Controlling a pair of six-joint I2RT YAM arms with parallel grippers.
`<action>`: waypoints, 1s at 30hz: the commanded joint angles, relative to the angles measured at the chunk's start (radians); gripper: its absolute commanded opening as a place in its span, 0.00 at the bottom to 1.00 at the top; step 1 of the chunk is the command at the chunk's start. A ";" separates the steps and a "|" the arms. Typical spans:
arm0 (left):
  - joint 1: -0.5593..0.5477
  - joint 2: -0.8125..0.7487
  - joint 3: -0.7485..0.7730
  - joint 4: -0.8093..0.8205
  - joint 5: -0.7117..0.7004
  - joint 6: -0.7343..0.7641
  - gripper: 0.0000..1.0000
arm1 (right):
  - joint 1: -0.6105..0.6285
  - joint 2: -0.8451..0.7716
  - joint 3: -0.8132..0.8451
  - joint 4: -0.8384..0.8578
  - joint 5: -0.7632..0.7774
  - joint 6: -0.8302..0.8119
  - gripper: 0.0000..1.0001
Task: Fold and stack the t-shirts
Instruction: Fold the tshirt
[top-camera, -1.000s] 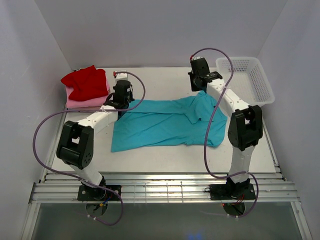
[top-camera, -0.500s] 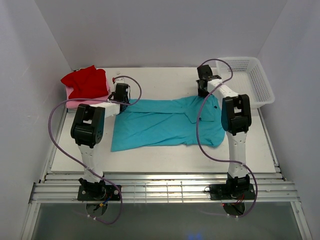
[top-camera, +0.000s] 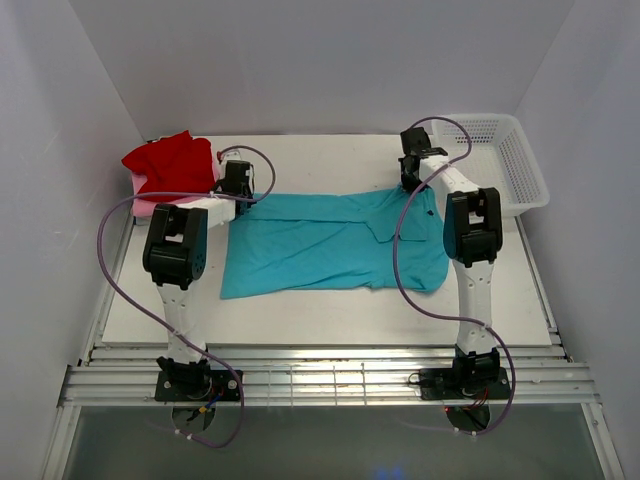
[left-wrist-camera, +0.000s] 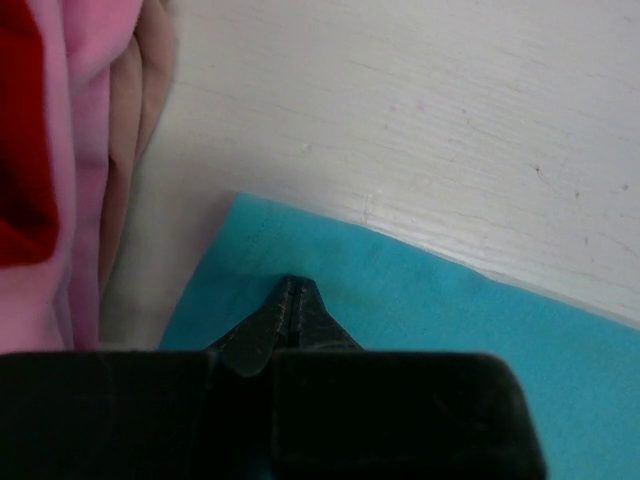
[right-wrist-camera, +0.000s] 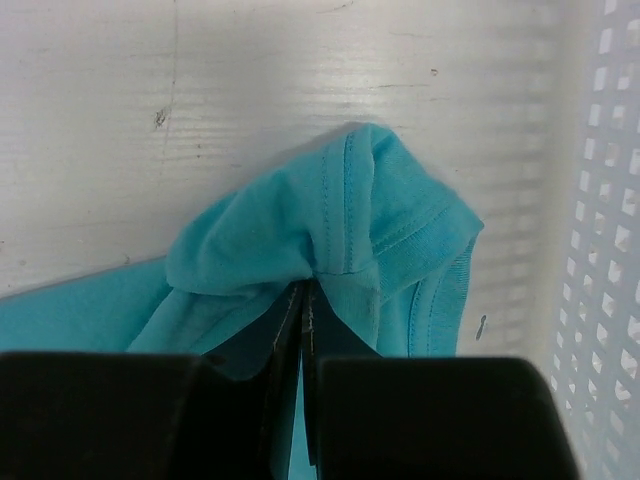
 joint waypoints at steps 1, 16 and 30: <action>0.049 0.035 0.032 -0.111 0.040 -0.026 0.00 | -0.018 0.083 0.029 -0.094 -0.017 0.029 0.08; 0.092 0.151 0.185 -0.175 0.208 -0.032 0.00 | -0.086 0.022 -0.096 -0.137 0.112 0.116 0.08; 0.063 -0.046 0.082 0.123 0.266 0.051 0.07 | -0.081 -0.239 -0.331 0.272 -0.078 -0.021 0.18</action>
